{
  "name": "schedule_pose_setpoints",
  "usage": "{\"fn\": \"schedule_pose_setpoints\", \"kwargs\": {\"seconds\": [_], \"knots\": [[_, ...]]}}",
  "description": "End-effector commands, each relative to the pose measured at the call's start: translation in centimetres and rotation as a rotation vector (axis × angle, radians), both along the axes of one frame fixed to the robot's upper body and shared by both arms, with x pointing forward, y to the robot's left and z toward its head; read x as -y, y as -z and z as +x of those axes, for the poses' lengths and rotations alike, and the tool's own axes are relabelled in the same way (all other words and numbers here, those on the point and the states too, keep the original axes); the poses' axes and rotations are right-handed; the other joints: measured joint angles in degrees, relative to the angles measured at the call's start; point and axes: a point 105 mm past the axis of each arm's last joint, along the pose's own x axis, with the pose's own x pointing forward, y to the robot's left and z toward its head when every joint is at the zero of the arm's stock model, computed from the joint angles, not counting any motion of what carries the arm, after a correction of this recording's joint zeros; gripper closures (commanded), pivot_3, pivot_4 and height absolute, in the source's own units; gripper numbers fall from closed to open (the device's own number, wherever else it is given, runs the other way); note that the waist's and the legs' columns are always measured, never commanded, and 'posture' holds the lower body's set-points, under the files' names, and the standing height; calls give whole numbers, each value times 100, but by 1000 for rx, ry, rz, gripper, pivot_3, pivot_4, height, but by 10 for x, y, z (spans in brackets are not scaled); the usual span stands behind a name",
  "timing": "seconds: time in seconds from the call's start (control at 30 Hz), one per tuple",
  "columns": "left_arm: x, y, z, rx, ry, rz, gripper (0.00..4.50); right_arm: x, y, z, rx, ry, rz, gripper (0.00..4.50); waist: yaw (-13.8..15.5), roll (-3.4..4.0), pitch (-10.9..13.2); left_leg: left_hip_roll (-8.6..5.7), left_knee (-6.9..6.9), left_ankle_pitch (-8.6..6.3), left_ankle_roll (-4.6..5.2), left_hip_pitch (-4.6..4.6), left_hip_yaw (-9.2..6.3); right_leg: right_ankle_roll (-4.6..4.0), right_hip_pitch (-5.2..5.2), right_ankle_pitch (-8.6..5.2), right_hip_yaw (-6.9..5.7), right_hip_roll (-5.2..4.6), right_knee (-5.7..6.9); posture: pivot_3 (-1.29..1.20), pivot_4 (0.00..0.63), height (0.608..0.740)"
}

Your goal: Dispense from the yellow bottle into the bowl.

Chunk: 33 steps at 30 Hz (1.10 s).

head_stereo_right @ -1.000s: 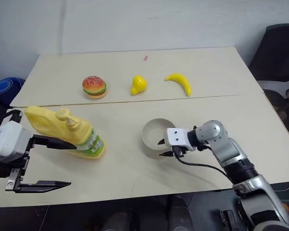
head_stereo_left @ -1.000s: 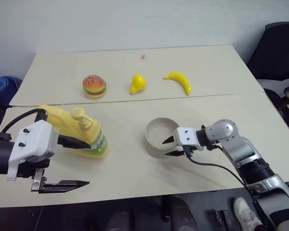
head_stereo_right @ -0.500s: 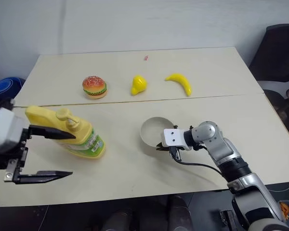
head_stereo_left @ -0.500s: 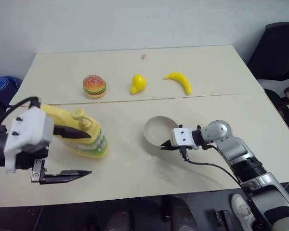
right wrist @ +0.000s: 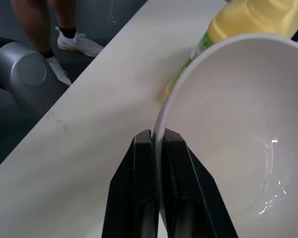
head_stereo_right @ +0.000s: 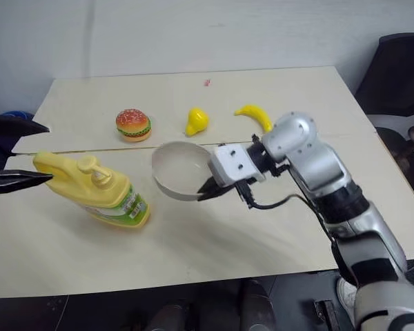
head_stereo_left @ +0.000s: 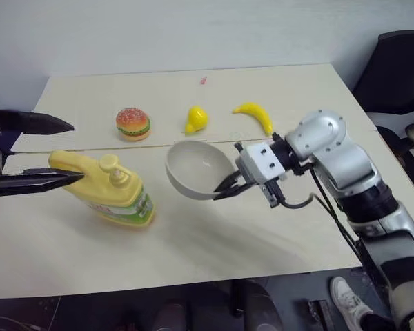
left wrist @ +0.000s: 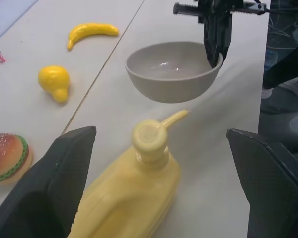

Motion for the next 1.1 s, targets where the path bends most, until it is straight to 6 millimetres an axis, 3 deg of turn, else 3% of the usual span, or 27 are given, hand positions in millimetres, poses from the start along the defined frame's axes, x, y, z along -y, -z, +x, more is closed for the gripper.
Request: {"fn": "schedule_pose_setpoints", "kwargs": {"seconds": [0.03, 0.3, 0.6, 0.83, 1.1], "knots": [[1, -2, 4, 32, 34, 45, 893, -11, -6, -11, 32, -144, -50, 4500, -5, -6, 0, 0, 0, 0, 0, -5, 7, 0, -9, 0, 1, 0, 4, 0, 150, 740], [7, -5, 14, 62, 73, 61, 3351, -21, -5, -7, 170, -260, -190, 4500, -117, -33, 2, 0, 5, 0, -2, -28, 33, -5, -61, -2, -1, -3, 33, 0, 150, 740], [15, 2, 14, 45, 119, 67, 3351, -36, -17, -13, 213, -336, -257, 4500, -145, -33, 2, 9, 5, -2, -8, -29, 35, -17, -72, -9, -7, -3, 49, 0, 150, 740], [8, 3, 16, 43, 100, 84, 3351, -49, -20, -24, 238, -420, -268, 4500, -135, -35, 2, 10, 7, -2, -8, -30, 35, -17, -73, -10, -7, -3, 52, 0, 150, 740], [6, 24, 19, 24, 95, 145, 3351, -52, -22, -28, 237, -444, -257, 4500, -131, -35, 1, 13, 9, -3, -10, -28, 35, -21, -73, -12, -8, -3, 59, 0, 150, 740]]}}
